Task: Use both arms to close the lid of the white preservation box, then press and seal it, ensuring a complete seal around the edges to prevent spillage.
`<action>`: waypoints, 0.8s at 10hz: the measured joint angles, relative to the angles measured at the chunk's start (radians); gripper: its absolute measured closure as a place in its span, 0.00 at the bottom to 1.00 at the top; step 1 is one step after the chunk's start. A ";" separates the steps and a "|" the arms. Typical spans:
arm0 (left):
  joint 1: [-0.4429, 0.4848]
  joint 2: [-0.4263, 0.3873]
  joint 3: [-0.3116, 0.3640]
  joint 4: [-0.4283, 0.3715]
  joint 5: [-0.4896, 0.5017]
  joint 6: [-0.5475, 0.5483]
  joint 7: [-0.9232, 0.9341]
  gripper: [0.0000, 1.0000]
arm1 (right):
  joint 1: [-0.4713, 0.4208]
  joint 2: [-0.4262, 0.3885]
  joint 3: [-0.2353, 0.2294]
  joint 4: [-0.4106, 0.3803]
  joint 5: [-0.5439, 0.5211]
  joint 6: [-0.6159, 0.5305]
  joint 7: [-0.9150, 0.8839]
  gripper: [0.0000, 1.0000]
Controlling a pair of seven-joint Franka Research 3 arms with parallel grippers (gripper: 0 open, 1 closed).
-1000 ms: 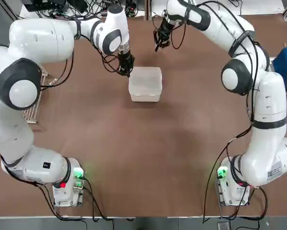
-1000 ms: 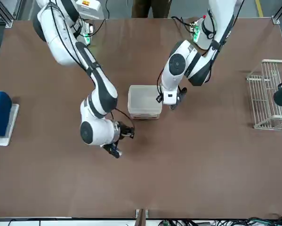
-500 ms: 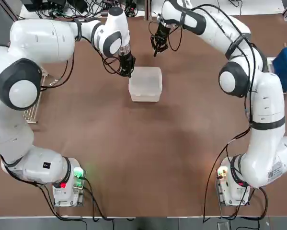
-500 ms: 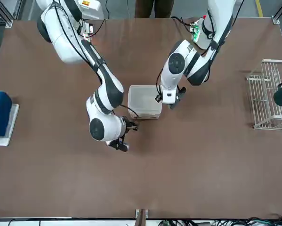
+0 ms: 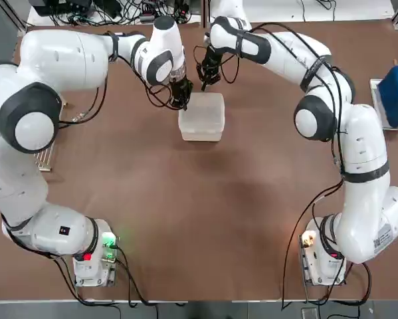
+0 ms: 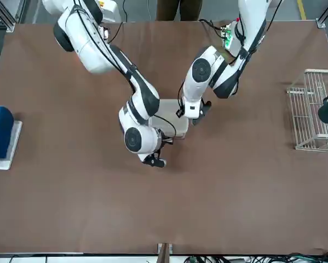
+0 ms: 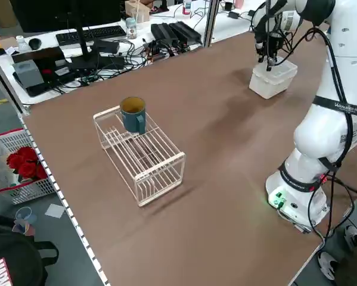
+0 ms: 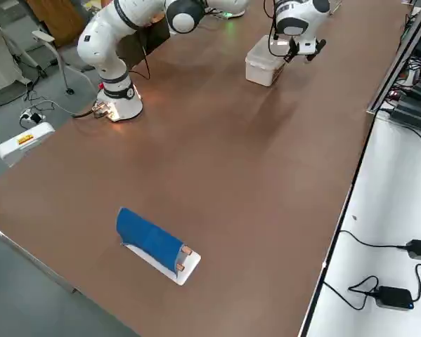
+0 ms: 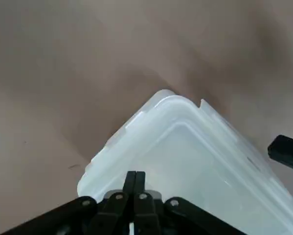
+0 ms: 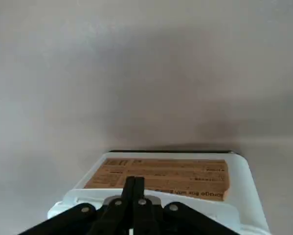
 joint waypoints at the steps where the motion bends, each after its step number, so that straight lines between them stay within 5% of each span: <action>1: 0.000 0.000 -0.001 0.000 0.005 0.000 0.000 0.99 | 0.000 0.002 -0.002 0.000 0.000 -0.002 -0.003 0.99; 8: 0.002 0.000 -0.003 -0.001 0.014 0.002 0.000 0.99 | 0.000 0.003 0.001 0.000 0.000 -0.027 -0.003 0.99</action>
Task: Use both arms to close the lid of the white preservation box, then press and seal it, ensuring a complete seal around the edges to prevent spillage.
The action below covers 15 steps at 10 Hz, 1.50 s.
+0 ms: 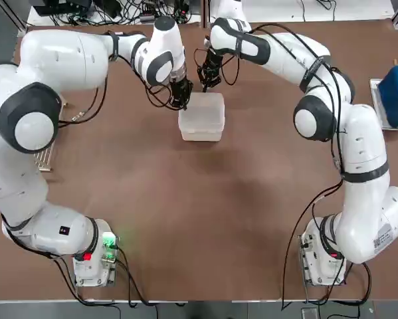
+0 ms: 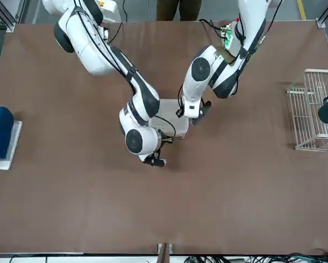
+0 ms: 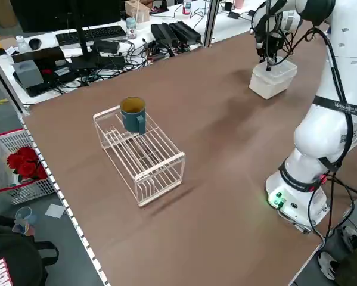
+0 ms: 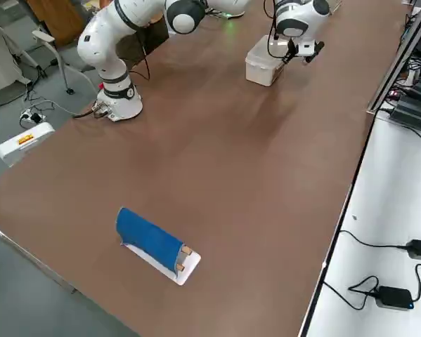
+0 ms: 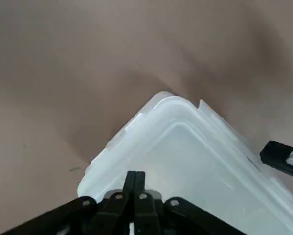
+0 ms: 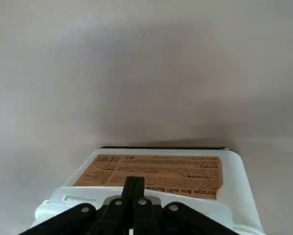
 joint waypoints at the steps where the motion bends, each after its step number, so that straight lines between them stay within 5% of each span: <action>1: 0.000 0.000 0.000 0.000 0.000 0.000 0.000 0.99 | 0.000 0.000 0.002 0.000 0.000 -0.001 0.001 0.99; 15: 0.008 0.000 -0.004 -0.003 0.000 0.008 -0.001 0.99 | 0.007 0.003 0.005 -0.007 -0.002 0.012 0.044 0.99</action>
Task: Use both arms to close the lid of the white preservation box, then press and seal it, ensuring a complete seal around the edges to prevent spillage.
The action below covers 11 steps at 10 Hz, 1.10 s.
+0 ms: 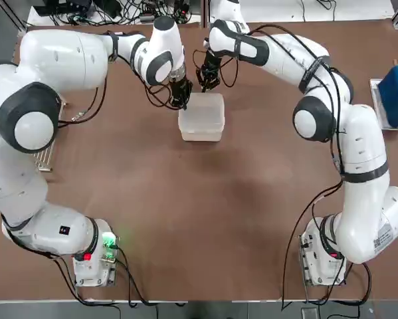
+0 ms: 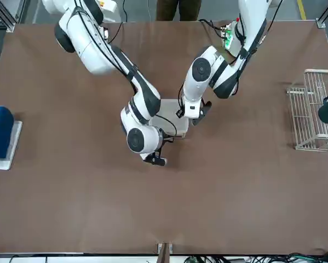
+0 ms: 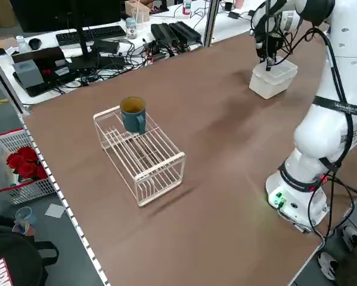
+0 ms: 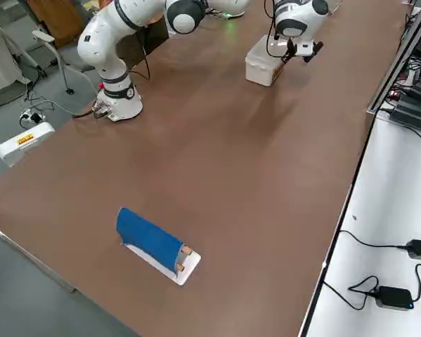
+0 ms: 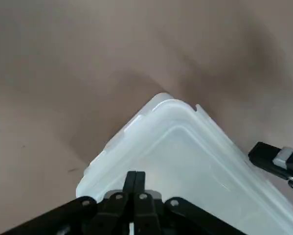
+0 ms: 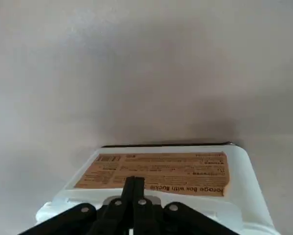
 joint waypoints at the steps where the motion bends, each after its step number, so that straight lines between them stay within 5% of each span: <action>1: 0.001 0.000 0.000 0.000 0.000 0.001 0.000 0.99 | 0.001 0.001 0.000 0.000 -0.001 0.001 0.006 0.99; 11: 0.003 0.000 0.000 -0.001 0.000 0.005 0.000 0.99 | 0.005 0.000 0.011 -0.007 -0.018 0.004 0.042 0.99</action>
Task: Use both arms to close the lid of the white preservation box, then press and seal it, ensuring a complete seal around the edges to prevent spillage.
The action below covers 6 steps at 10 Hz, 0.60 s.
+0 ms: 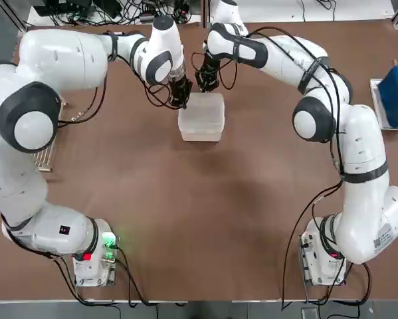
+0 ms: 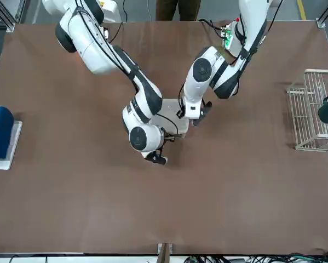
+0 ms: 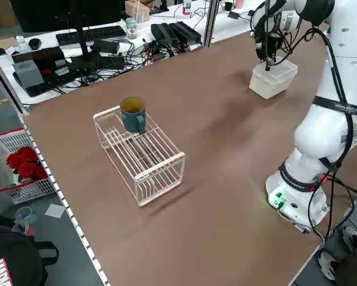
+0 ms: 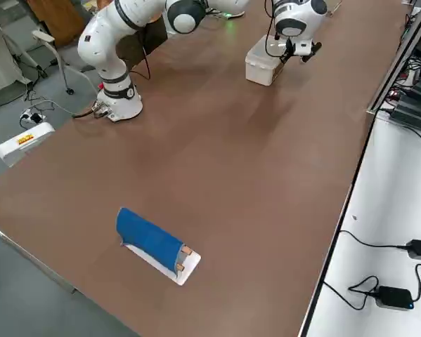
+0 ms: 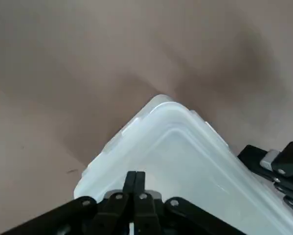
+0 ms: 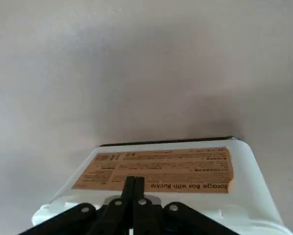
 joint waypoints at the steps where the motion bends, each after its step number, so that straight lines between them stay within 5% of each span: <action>1: 0.000 0.000 0.000 0.000 0.000 0.000 0.000 0.99 | 0.000 0.000 0.000 0.000 0.000 0.000 0.003 0.99; 6: 0.012 0.001 0.000 0.004 0.001 0.018 -0.002 0.99 | -0.001 -0.002 0.002 -0.001 0.000 -0.002 0.006 0.99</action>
